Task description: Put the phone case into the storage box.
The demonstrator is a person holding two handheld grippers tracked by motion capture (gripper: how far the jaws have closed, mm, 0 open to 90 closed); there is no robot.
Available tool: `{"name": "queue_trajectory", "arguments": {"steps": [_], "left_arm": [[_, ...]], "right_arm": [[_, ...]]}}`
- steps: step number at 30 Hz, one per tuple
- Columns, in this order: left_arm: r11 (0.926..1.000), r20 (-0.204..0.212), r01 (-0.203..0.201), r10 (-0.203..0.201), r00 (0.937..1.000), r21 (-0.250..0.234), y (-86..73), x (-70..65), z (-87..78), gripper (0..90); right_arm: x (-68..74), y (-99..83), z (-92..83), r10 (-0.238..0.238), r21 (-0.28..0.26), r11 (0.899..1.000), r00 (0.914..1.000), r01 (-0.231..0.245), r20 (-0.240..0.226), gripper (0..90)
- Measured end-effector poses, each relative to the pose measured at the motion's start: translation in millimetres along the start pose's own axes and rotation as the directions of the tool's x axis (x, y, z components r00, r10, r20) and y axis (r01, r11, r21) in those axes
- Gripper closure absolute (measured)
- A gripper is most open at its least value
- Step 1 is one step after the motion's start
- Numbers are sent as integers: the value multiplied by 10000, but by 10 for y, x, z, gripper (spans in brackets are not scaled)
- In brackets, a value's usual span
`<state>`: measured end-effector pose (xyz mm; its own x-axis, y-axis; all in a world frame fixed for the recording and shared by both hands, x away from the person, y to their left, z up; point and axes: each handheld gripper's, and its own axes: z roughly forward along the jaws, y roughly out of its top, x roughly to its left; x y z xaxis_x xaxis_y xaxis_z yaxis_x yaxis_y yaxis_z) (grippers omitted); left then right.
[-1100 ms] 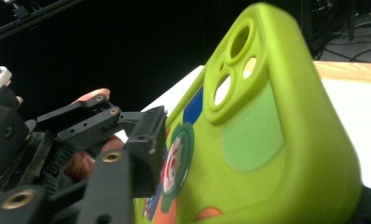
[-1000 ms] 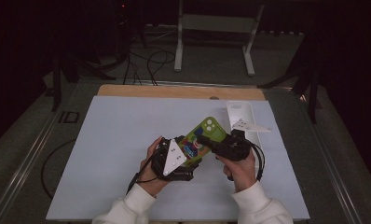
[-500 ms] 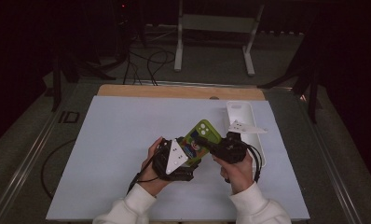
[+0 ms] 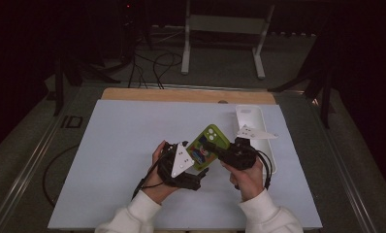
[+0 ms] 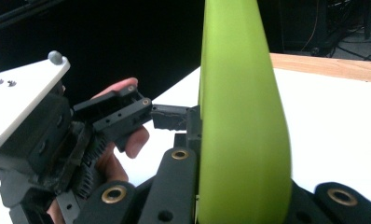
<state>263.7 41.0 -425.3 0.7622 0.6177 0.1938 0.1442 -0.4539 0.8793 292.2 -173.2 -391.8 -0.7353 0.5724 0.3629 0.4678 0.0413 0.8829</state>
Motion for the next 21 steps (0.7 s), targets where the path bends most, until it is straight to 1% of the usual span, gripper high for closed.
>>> {"name": "queue_trajectory", "arguments": {"steps": [7, 12, 14, 16, 19, 20, 21], "left_arm": [[9986, 398, 466, -476, 9981, 260, 2, 69, -9, 18], [9975, 784, 632, -657, 9948, 329, 3, 111, -30, 16], [9971, 1109, 678, -713, 9913, 349, 3, 127, -38, 16], [9968, 1343, 693, -740, 9882, 388, 1, 136, -44, 15], [9969, 1610, 661, -722, 9843, 430, -2, 142, -48, 16], [9970, 1627, 652, -712, 9841, 418, -1, 145, -50, 16], [9965, 1718, 714, -777, 9821, 428, -1, 149, -51, 17]], "right_arm": [[-21, -3, -19, -175, 94, 9998, 9998, 175, 66, 885], [-17, -5, -29, -468, 298, 9985, 9989, 468, -12, 884], [-8, -6, -33, -643, 383, 9972, 9979, 644, -14, 884], [4, -8, -38, -798, 478, 9957, 9968, 799, -37, 884], [23, -14, -41, -1062, 639, 9923, 9943, 1065, -74, 884], [29, -15, -43, -1107, 692, 9914, 9938, 1109, -68, 884], [33, -15, -44, -1177, 731, 9903, 9930, 1182, -110, 884]]}}
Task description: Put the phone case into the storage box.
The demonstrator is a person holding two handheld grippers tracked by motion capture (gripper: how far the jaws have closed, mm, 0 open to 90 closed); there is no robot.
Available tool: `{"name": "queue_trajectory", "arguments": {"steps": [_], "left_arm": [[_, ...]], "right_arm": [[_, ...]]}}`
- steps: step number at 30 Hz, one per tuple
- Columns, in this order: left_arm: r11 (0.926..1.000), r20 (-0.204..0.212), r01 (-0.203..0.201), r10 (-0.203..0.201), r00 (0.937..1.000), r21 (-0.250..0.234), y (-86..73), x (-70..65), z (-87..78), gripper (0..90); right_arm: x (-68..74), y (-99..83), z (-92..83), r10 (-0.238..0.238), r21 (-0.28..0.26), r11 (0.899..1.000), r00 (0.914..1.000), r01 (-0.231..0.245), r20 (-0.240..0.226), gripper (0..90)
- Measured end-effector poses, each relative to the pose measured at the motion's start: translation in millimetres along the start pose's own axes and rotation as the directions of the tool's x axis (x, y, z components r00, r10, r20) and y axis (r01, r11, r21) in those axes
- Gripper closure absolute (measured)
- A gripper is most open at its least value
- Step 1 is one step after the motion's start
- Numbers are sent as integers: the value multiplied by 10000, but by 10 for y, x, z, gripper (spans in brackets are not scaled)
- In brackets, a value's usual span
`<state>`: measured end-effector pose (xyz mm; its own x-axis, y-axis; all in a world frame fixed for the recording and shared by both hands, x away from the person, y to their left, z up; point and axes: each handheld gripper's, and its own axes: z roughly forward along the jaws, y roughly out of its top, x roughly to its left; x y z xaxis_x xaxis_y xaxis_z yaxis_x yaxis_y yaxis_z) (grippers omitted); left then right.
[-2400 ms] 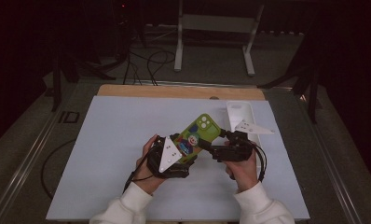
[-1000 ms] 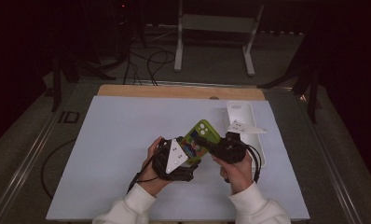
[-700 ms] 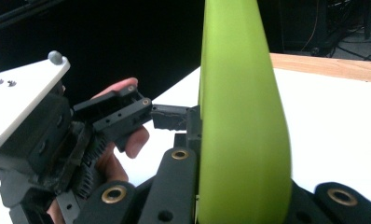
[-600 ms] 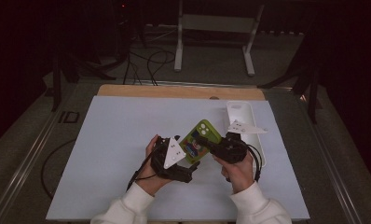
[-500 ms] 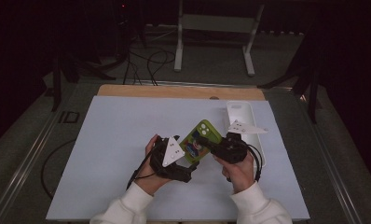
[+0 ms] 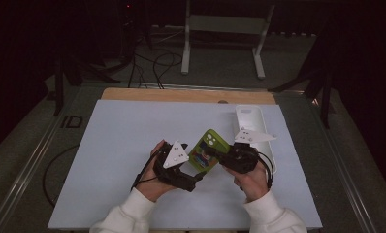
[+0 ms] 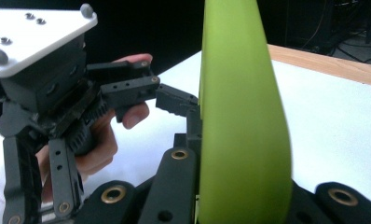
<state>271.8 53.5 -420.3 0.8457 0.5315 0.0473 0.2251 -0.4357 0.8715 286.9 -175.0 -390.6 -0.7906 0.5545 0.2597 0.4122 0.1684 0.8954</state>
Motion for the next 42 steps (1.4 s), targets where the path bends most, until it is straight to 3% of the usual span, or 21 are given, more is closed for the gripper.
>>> {"name": "queue_trajectory", "arguments": {"steps": [5, 10, 15, 19, 25, 29, 34, 39, 42], "left_arm": [[9999, 490, 104, -104, 9987, 0, -3, 34, -14, 23], [9998, 1110, 209, -207, 9936, -9, -17, 76, -27, 40], [9998, 1392, 189, -190, 9901, 23, -30, 91, -31, 59], [9995, 1787, 324, -313, 9834, -32, -46, 119, -33, 114], [9989, 2413, 471, -444, 9694, -55, -89, 158, -38, 202], [9988, 2868, 491, -450, 9569, -72, -108, 166, -38, 286], [9981, 3540, 606, -545, 9336, -62, -134, 190, -16, 367], [9981, 3821, 599, -511, 9227, -113, -163, 212, -26, 459], [9975, 3959, 698, -587, 9164, -138, -188, 255, -31, 563]], "right_arm": [[18, 1, -13, -270, 156, 9995, 9996, 272, -112, 884], [36, 0, -37, -507, 283, 9983, 9985, 513, -228, 884], [67, 6, -56, -776, 339, 9963, 9957, 794, -505, 884], [93, 13, -77, -1020, 414, 9935, 9909, 1059, -881, 885], [125, 26, -100, -1330, 422, 9893, 9828, 1393, -1280, 885], [129, 25, -101, -1367, 485, 9881, 9782, 1458, -1562, 885], [143, 37, -88, -1539, 551, 9844, 9702, 1668, -1872, 885], [141, 58, -88, -1583, 642, 9825, 9657, 1748, -2058, 885], [134, 62, -92, -1613, 707, 9812, 9647, 1793, -2082, 886]]}}
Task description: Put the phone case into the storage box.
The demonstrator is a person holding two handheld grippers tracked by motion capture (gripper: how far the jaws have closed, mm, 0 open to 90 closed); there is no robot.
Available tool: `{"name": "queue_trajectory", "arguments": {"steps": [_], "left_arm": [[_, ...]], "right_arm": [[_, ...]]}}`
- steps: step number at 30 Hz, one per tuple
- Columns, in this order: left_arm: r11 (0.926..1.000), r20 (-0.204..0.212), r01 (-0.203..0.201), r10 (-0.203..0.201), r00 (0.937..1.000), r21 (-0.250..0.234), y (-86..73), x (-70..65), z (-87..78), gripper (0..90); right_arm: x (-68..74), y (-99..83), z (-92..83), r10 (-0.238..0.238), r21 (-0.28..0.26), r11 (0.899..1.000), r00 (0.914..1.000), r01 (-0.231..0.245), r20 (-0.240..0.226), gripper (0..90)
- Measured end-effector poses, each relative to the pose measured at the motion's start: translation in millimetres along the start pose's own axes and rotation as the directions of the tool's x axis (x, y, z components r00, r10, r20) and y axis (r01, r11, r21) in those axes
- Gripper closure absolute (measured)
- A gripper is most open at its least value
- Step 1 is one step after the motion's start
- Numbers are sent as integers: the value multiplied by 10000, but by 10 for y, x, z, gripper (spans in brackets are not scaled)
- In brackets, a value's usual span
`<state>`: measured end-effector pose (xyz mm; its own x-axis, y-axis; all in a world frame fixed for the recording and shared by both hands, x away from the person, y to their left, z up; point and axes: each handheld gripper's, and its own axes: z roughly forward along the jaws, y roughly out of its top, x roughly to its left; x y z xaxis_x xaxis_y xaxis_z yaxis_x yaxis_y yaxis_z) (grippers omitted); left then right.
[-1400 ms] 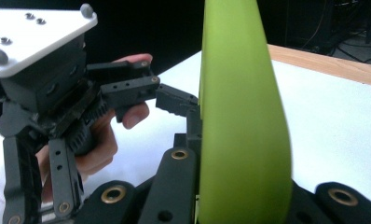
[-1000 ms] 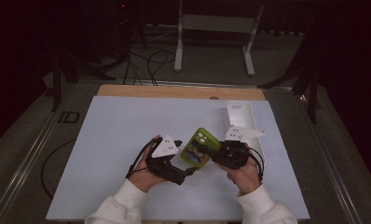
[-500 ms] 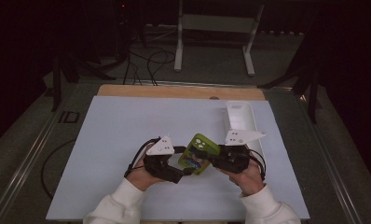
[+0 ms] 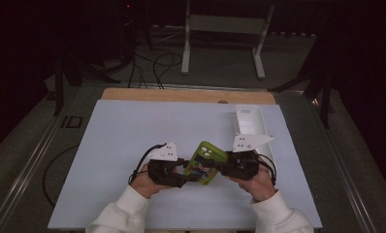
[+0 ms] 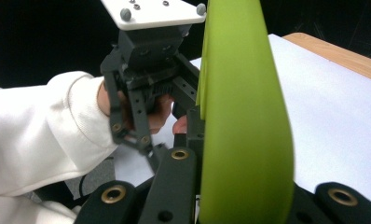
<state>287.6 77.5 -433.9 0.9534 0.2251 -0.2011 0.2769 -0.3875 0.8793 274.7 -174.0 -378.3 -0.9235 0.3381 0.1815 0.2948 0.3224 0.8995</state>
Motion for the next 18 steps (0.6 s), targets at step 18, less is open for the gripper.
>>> {"name": "queue_trajectory", "arguments": {"steps": [18], "left_arm": [[9997, 538, -243, 238, 9983, 83, -78, 14, -5, 771]], "right_arm": [[6, 4, 23, -402, 137, 9991, 9992, 401, 80, 781]]}}
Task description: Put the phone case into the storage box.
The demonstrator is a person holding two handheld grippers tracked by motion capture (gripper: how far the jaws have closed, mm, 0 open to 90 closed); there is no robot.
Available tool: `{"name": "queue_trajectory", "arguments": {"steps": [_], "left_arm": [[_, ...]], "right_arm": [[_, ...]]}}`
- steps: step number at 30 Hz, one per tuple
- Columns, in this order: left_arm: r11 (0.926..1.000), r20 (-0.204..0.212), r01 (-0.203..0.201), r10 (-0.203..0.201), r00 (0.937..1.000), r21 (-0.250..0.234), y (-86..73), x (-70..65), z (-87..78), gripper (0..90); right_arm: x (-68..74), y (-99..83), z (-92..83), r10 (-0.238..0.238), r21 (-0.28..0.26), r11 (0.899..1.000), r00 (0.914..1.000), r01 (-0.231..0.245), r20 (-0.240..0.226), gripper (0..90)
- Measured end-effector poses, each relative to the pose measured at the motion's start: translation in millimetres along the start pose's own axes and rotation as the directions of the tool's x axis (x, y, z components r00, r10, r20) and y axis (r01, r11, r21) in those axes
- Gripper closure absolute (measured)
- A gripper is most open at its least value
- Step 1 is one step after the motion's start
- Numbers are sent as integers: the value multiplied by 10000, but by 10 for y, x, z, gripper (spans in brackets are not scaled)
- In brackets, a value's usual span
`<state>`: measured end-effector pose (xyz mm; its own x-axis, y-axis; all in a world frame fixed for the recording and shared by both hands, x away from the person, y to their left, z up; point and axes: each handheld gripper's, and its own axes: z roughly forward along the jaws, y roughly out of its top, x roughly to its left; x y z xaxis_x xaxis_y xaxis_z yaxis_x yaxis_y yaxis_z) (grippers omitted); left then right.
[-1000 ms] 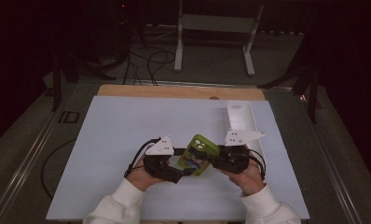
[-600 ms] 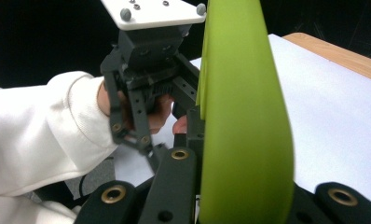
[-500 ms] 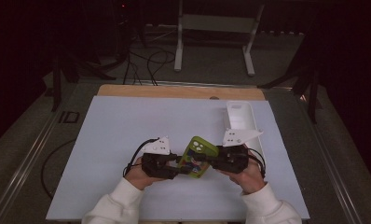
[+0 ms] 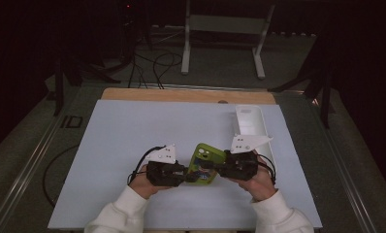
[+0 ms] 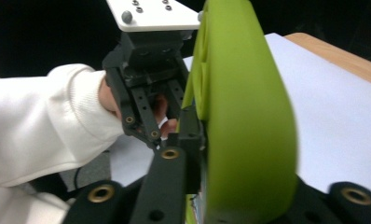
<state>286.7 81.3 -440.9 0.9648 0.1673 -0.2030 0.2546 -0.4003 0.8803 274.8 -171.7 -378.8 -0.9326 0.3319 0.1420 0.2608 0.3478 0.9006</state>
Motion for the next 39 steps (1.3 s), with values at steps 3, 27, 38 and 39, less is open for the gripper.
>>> {"name": "queue_trajectory", "arguments": {"steps": [3, 27, 38, 39], "left_arm": [[9999, -207, -118, 117, 9997, -60, 4, -20, -11, 773], [9961, -1969, -84, -91, 9804, -877, 29, -37, -146, 772], [9941, -3012, -48, -282, 9531, -1082, 46, -69, -181, 772], [9943, -3107, -52, -282, 9501, -1062, 47, -73, -182, 772]], "right_arm": [[-7, 2, 4, 141, -67, 9999, 9995, -139, 279, 661], [-57, -29, -67, 811, -425, 9964, 9726, -736, 2180, 140], [-42, -29, -56, 897, -595, 9952, 9665, -775, 2404, 106], [-41, -29, -55, 897, -605, 9952, 9661, -772, 2419, 103]]}}
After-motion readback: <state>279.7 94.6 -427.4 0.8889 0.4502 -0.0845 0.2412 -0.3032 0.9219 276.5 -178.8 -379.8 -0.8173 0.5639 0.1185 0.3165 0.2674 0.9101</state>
